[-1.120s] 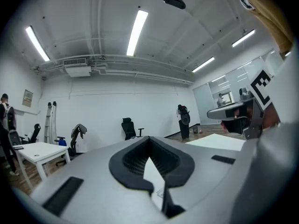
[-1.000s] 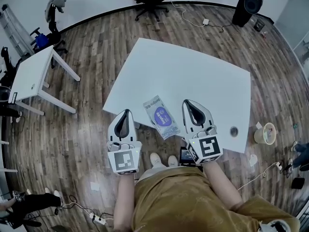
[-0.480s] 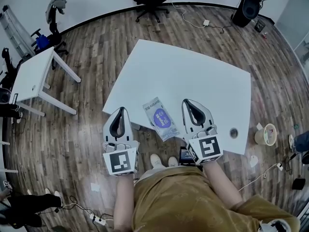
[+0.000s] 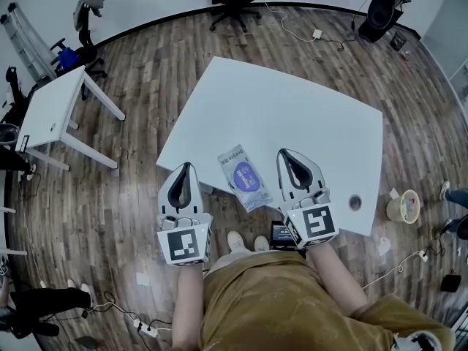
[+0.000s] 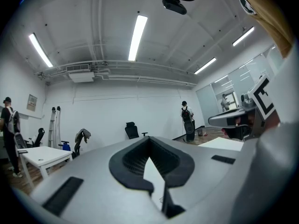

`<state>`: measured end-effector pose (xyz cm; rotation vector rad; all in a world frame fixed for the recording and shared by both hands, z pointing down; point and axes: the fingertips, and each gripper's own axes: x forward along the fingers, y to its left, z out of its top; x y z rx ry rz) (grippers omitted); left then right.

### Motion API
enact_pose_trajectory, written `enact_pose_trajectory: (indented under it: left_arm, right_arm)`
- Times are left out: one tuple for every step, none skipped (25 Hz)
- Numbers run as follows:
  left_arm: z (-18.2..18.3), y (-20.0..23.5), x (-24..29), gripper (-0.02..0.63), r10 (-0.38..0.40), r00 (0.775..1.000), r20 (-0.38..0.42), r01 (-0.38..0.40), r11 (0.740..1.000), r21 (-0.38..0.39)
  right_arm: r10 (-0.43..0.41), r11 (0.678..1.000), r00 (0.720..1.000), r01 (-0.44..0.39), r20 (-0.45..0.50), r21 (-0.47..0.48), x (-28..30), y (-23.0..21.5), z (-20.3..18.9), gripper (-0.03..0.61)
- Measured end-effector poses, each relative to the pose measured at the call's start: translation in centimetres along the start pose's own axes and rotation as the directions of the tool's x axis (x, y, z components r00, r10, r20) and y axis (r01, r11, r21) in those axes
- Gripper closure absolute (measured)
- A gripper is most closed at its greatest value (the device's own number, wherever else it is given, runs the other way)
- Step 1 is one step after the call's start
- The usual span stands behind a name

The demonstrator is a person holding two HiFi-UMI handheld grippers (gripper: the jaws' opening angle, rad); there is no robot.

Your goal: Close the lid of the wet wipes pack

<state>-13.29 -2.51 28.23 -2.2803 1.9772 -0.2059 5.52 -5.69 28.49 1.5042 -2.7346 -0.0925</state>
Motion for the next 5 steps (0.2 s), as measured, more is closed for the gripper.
enact_pose_trajectory:
  left_arm:
    - [-0.08,-0.07,-0.01,0.617,0.0,1.0,-0.002,0.0,1.0,-0.001]
    - [-0.17,-0.16,0.01,0.615,-0.001,1.0,-0.001,0.001,1.0,-0.002]
    - [-0.26,-0.24,0.07,0.617,-0.002,1.0,0.0,0.002,1.0,-0.003]
    - [-0.36,-0.33,0.14,0.617,-0.003,1.0,0.002,0.003,1.0,-0.003]
    - [-0.46,-0.42,0.21,0.615,-0.004,1.0,0.004,0.004,1.0,-0.004]
  right_arm:
    - [0.0,1.0,1.0,0.0,-0.002,0.002,-0.05,-0.06,-0.12,0.572]
    - [0.0,1.0,1.0,0.0,-0.003,0.004,-0.08,-0.13,-0.28,0.572]
    - [0.0,1.0,1.0,0.0,-0.004,0.005,-0.08,-0.23,-0.43,0.572]
    - [-0.001,1.0,1.0,0.001,-0.003,0.006,-0.07,-0.33,-0.54,0.572]
    - [-0.001,1.0,1.0,0.001,-0.002,0.005,-0.05,-0.44,-0.65,0.572]
